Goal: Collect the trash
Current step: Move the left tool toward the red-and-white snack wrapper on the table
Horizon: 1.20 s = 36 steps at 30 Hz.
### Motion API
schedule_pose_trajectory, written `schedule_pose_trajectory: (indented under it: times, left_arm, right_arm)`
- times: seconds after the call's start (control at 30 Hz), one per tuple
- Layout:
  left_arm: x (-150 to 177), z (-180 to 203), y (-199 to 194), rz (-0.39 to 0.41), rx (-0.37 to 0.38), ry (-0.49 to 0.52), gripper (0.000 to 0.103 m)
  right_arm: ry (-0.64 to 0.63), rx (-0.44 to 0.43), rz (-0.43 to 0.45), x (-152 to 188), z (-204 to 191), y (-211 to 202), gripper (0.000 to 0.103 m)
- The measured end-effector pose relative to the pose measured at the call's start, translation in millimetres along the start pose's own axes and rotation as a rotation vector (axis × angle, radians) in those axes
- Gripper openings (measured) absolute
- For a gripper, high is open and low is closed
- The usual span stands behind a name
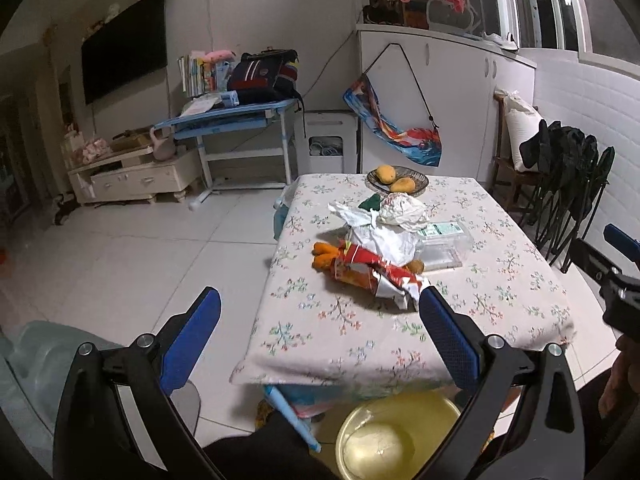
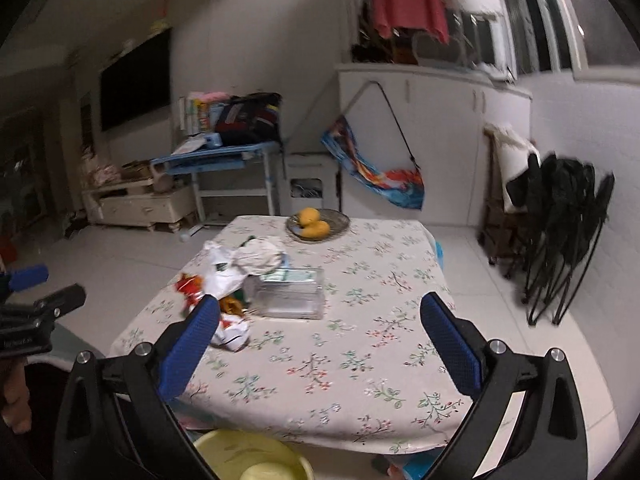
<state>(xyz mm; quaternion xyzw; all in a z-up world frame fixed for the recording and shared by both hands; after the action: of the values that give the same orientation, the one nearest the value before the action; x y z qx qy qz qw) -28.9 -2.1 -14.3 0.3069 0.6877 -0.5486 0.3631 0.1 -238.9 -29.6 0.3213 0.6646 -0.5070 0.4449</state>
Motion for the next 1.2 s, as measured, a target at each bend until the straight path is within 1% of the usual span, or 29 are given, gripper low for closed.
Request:
schedule_pose_trajectory:
  times: [0.1, 0.23, 0.4, 0.97, 1.2]
  left_arm:
    - [7, -3, -7, 0.014, 0.006, 0.004, 0.096]
    - [6, -3, -10, 0.032, 0.014, 0.002, 0.096]
    - [5, -4, -7, 0.022, 0.040, -0.030, 0.096]
    - [6, 0, -4, 0.025, 0.038, -0.021, 0.096]
    - [6, 0, -4, 0.024, 0.039, -0.024, 0.096]
  right_arm:
    - [-0.011, -0.007, 0.028, 2, -5, -7, 0.096]
    - [-0.026, 0.001, 0.061, 4, -9, -14, 0.096]
    - [-0.052, 0.017, 0.064, 5, -11, -12, 0.096]
    - [-0.008, 0.020, 0.079, 6, -2, -20, 0.096]
    - [-0.015, 0.021, 0.073, 4, -5, -20, 0.096]
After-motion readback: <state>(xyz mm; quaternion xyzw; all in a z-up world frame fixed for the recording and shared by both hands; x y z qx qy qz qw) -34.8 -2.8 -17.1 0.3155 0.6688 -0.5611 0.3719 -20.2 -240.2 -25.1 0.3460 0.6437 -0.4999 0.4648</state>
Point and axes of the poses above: each gripper's, at about its wrist camera, not at the fingertips, and y roughly the way its jaws point, z to its right, x to its underside, the point moved 4 cm from there along y, roughly the way its jaws point, and after that the axes turned 9 degrees about -x, right-handed, at the moved point
